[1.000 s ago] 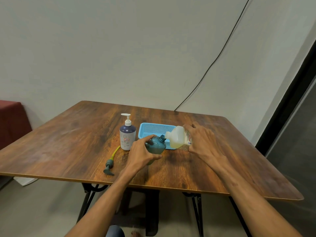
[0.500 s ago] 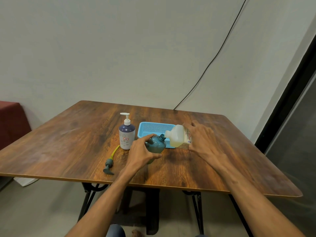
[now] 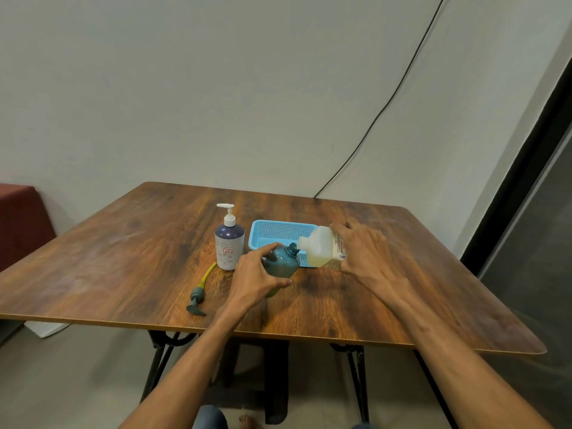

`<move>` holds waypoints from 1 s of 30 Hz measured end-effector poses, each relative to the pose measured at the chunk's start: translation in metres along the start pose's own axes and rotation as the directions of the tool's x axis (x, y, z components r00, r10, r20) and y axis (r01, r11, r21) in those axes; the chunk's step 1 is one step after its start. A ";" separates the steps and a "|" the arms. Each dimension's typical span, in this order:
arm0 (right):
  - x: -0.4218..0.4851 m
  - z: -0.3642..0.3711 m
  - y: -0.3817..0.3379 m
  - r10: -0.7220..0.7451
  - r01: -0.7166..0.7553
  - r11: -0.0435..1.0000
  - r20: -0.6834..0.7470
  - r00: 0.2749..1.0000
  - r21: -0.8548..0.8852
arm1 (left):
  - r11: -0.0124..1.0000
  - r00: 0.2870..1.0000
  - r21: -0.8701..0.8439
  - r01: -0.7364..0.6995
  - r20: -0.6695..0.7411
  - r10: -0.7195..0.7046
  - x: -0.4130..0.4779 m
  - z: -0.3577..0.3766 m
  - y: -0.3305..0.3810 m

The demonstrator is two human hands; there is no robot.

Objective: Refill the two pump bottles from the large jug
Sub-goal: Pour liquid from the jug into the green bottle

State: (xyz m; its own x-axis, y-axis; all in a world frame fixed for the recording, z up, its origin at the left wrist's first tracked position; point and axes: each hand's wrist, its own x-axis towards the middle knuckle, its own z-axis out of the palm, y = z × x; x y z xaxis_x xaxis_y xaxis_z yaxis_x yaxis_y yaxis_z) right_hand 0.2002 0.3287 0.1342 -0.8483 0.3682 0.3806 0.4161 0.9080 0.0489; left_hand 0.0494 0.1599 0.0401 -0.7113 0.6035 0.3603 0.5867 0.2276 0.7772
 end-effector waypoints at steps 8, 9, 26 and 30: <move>0.000 -0.002 -0.001 -0.007 0.007 1.000 -0.002 1.000 -0.007 | 1.000 1.000 -0.003 -0.003 -0.005 0.003 -0.001 0.000 0.001; -0.001 -0.001 -0.001 -0.007 0.007 1.000 -0.001 1.000 -0.005 | 1.000 1.000 -0.004 -0.003 -0.006 0.003 -0.001 0.000 0.001; -0.004 -0.002 -0.002 -0.008 0.008 1.000 -0.013 1.000 -0.005 | 1.000 1.000 0.006 0.001 -0.011 -0.001 -0.001 0.001 0.000; -0.005 -0.004 -0.003 -0.008 0.008 1.000 -0.014 1.000 0.003 | 1.000 1.000 0.014 -0.003 -0.009 0.003 -0.002 0.001 0.001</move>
State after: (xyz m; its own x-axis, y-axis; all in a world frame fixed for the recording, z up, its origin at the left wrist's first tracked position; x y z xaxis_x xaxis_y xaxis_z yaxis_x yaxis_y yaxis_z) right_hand 0.2046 0.3239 0.1355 -0.8469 0.3582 0.3931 0.4083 0.9115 0.0491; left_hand 0.0518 0.1598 0.0398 -0.7131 0.5973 0.3671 0.5938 0.2363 0.7691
